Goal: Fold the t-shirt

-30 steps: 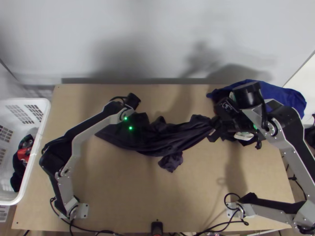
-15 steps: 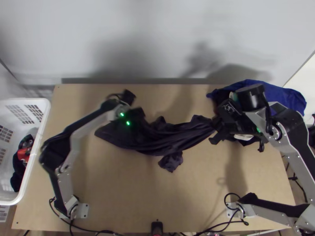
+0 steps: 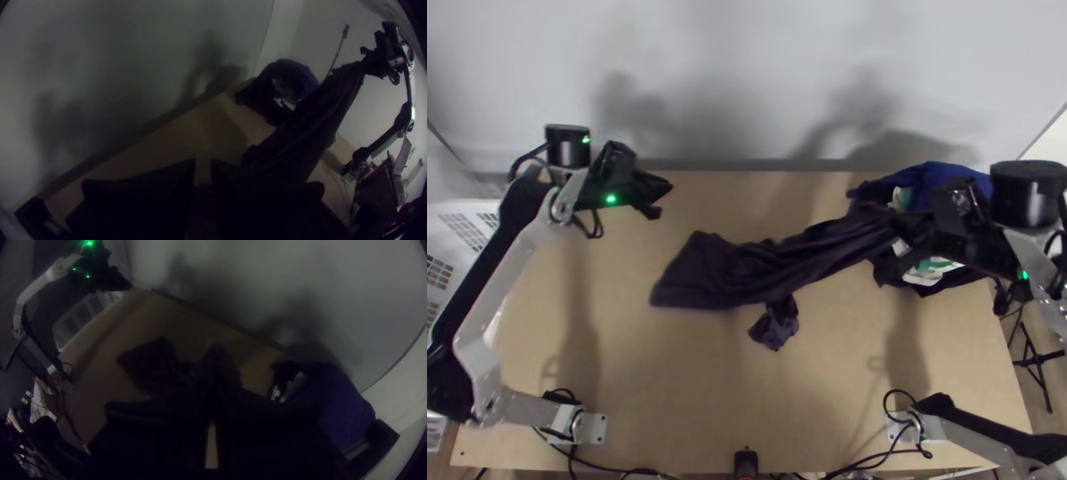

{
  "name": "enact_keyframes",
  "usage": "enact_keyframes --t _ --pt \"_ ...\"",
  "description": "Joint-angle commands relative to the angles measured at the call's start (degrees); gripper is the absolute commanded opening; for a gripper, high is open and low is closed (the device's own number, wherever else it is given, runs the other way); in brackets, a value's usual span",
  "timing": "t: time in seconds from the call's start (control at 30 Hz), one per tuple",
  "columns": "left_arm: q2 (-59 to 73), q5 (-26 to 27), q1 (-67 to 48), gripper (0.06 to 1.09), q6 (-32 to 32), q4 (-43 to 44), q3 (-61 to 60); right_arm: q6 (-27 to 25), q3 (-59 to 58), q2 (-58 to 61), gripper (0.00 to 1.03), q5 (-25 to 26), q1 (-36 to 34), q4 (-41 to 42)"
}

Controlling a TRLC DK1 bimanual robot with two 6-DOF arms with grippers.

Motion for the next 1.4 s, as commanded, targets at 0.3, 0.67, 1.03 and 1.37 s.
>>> enact_keyframes --t 0.3,0.67,1.03,1.37 --pt "12.81 -2.57 -18.75 1.05 12.57 -0.7 -6.88 1.11 -9.7 -6.61 0.07 0.04 2.21 0.42" --pt "34.78 -4.41 -21.04 1.05 21.97 -9.92 9.2 1.2 -10.58 -7.76 0.07 0.04 1.16 0.16" --pt "40.84 -6.61 -21.3 0.37 18.99 -7.9 14.91 1.02 -10.58 -7.76 0.07 0.04 1.07 -0.28" --pt "28.36 -1.07 -14.8 0.29 10.99 -8.52 14.03 0.76 -9.61 -8.02 0.07 0.12 1.07 -1.16"
